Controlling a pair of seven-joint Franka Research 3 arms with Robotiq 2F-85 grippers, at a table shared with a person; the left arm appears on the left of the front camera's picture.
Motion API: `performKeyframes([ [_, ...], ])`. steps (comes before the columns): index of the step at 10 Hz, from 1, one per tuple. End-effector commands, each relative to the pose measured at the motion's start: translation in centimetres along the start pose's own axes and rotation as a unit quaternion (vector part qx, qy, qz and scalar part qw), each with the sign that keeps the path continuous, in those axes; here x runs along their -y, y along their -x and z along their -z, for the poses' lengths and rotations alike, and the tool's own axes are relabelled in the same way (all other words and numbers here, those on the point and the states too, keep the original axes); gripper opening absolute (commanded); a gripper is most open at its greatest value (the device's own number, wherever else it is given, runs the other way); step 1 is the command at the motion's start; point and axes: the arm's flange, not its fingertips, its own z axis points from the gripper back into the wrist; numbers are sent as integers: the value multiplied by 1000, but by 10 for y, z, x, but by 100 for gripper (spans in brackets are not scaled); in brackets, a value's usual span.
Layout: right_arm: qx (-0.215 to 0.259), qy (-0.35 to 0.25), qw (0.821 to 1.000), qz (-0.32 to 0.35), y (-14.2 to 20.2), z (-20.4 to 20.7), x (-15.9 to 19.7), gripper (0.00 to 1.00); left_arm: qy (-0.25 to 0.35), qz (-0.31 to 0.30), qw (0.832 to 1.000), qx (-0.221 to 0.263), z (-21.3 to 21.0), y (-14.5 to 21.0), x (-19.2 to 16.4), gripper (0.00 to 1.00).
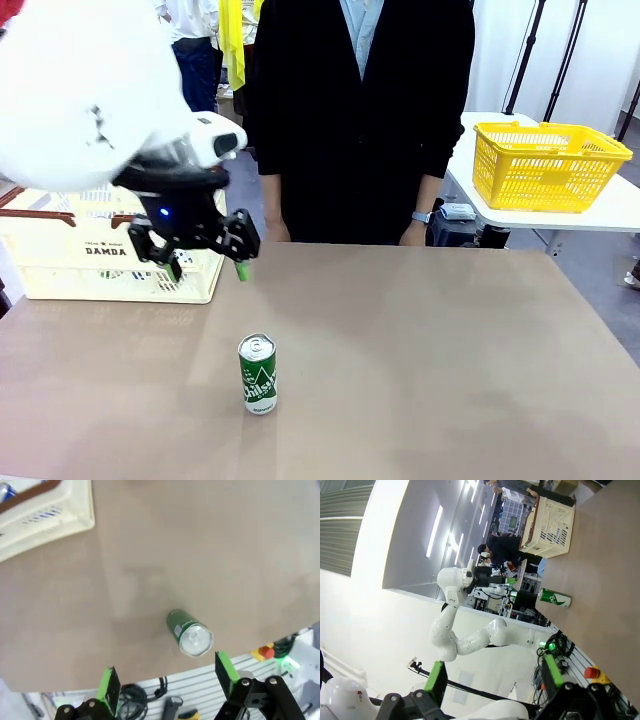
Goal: Place the drinks into the Shopping basket.
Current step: Pick up one drink and place it into the Shopping basket.
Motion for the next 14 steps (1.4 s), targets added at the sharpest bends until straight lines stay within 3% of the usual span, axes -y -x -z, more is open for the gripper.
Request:
performKeyframes([
  [1, 2, -1, 1000, 6, -1, -1, -5, 100, -3, -19, 999, -25, 28, 3, 3, 100],
  [4, 2, -1, 1000, 6, -1, -1, -5, 100, 27, 3, 998, -50, 66, 9, 18, 100],
  [14, 2, -1, 1000, 6, -1, -1, -5, 100, -3, 83, 990, -115, 150, 21, 49, 100],
])
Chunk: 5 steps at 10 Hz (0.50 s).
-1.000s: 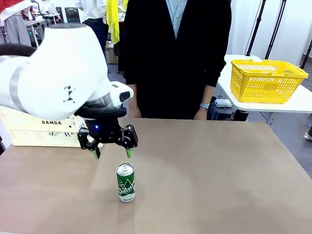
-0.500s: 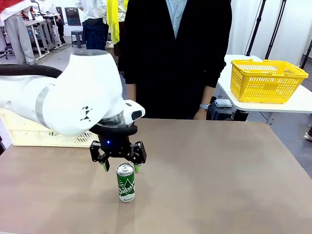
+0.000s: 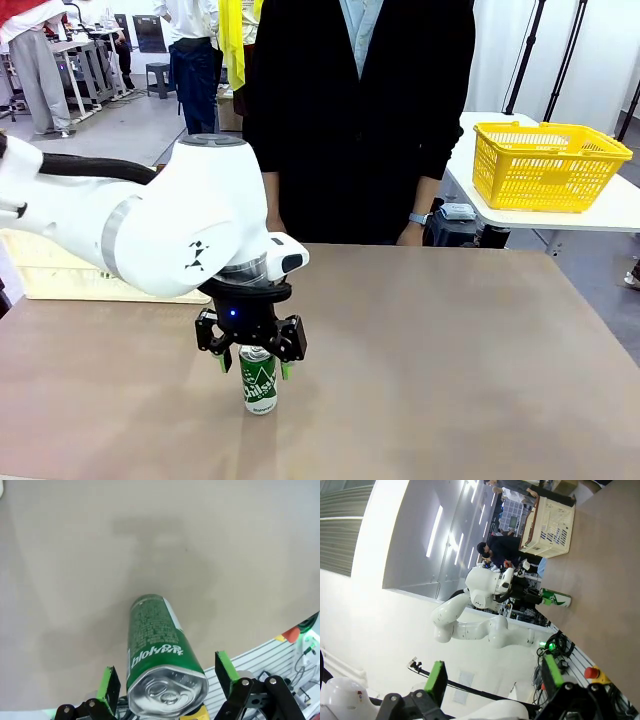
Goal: Place the drinks into the Shopping basket.
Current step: Pick up one drink and place it into the Shopping basket.
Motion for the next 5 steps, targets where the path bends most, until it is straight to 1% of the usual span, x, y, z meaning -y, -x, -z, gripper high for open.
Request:
performKeyframes([
  [1, 2, -1, 1000, 6, -1, -1, -5, 100, -11, 16, 1000, 2, 8, -6, 1, 100],
  [3, 2, -1, 1000, 6, -1, -1, -5, 100, -21, 14, 999, 26, 12, -9, 0, 100],
  [5, 2, -1, 1000, 6, -1, -1, -5, 100, -23, 13, 999, 38, 14, -9, 1, 100],
])
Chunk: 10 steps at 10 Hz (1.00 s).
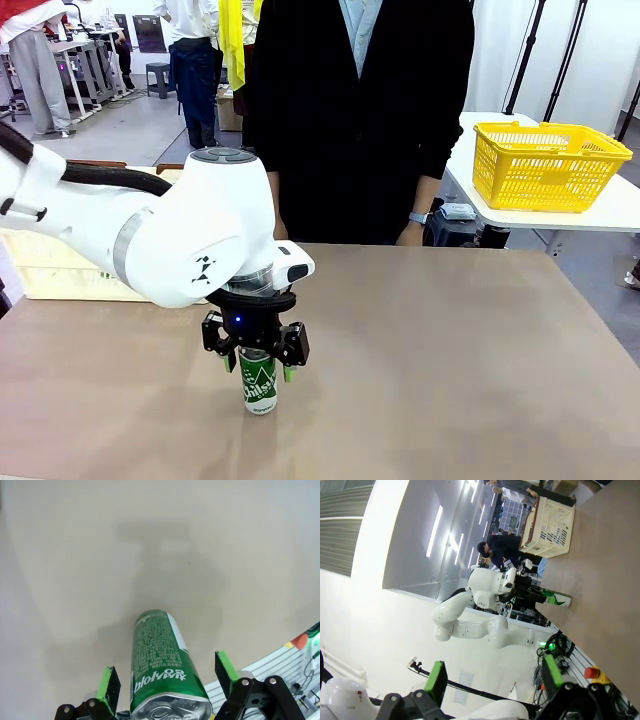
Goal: Place the drinks into the Shopping basket.
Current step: Pick up one drink and place it into the Shopping basket.
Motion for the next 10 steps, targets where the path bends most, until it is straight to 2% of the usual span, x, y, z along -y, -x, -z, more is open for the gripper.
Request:
performKeyframes([
  [1, 2, -1, 1000, 6, -1, -1, -5, 100, -13, -7, 1000, 16, 5, -2, -1, 100],
  [2, 2, -1, 1000, 6, -1, -1, -5, 100, -13, -6, 1000, 12, 5, -2, 0, 100],
  [3, 2, -1, 1000, 6, -1, -1, -5, 100, -18, -7, 1000, 12, 4, -3, -1, 55],
  [4, 2, -1, 1000, 6, -1, -1, -5, 100, -18, -6, 1000, 12, 4, -3, -1, 0],
  [10, 2, -1, 1000, 6, -1, -1, -5, 100, -17, -7, 1000, 15, 3, -3, -2, 0],
])
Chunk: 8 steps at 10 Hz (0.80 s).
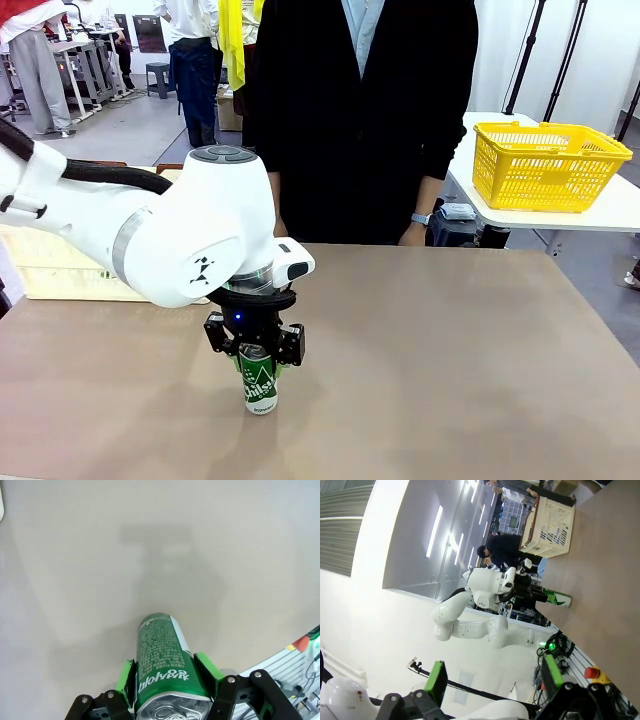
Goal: Place the drinks into the Shopping basket.
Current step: Pick up one drink and place it into the Shopping basket.
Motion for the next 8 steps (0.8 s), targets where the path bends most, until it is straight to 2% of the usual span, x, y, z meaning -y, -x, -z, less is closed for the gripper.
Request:
performKeyframes([
  [1, 2, -1, 1000, 6, -1, -1, -5, 100, -10, -11, 1000, 11, -3, -2, -5, 0],
  [2, 2, -1, 1000, 6, -1, -1, -5, 100, -6, -8, 1000, 22, -23, -3, -11, 0],
  [4, 2, -1, 1000, 6, -1, -1, -5, 100, 17, 14, 999, 44, -108, -15, -38, 0],
  [6, 2, -1, 1000, 6, -1, -1, -5, 100, -5, -14, 996, 91, -214, -25, -70, 0],
  [7, 2, -1, 1000, 6, -1, -1, -5, 100, 0, -7, 992, 123, -254, -25, -88, 0],
  [8, 2, -1, 1000, 6, -1, -1, -5, 100, 2, 19, 987, 162, -292, -36, -124, 0],
])
